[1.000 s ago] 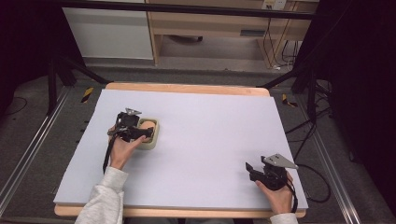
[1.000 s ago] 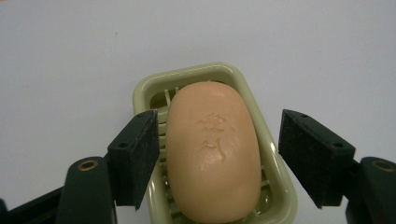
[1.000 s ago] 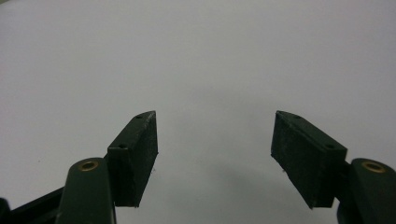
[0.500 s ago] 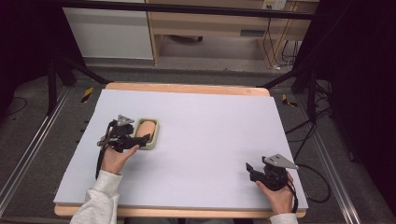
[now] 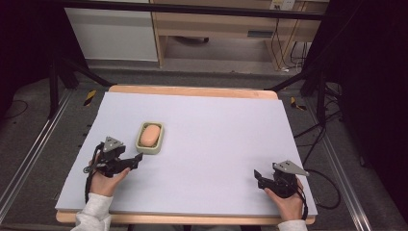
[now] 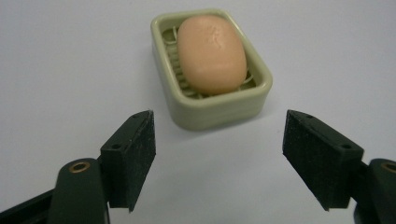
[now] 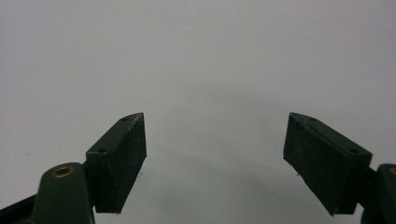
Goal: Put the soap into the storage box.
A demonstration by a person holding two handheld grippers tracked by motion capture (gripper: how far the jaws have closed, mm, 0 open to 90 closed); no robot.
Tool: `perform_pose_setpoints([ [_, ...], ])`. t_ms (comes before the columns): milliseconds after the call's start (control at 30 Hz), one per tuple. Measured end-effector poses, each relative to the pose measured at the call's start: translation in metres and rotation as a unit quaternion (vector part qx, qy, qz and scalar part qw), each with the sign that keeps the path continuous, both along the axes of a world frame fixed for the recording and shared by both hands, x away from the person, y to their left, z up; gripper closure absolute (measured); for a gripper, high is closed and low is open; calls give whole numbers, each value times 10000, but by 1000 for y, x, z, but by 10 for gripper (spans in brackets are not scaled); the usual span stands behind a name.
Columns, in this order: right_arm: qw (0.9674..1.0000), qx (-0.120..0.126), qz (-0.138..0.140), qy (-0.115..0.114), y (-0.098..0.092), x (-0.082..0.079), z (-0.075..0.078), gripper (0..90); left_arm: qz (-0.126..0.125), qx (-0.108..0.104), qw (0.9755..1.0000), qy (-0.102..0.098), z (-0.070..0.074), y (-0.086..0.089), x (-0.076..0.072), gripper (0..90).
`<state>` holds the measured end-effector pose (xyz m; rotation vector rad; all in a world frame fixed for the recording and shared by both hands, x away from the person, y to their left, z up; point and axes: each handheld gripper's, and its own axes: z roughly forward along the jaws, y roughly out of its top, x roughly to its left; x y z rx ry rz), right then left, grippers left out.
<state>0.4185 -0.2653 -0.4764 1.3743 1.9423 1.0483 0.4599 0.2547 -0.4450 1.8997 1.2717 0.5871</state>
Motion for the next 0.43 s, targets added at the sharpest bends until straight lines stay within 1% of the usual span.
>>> perform_pose_setpoints([
  [67,10000,-7,-12,19,-1,0,-1,197,49,11,10000,42,-5,3,-4,251],
  [167,10000,-23,-41,53,-2,0,-3,182,86,40,9999,52,-9,7,-9,251],
  [200,10000,-32,-49,61,-2,-1,-4,181,110,19,9999,63,-10,8,-10,251],
  [267,9999,-21,-70,100,-3,-1,-4,179,110,48,9999,73,-11,11,-13,251],
  [367,9999,-48,-89,97,-4,-1,-6,173,145,48,9998,84,-13,14,-17,253],
  [433,9998,-68,-115,118,-5,-1,-6,172,165,91,9998,101,-15,16,-18,255],
])
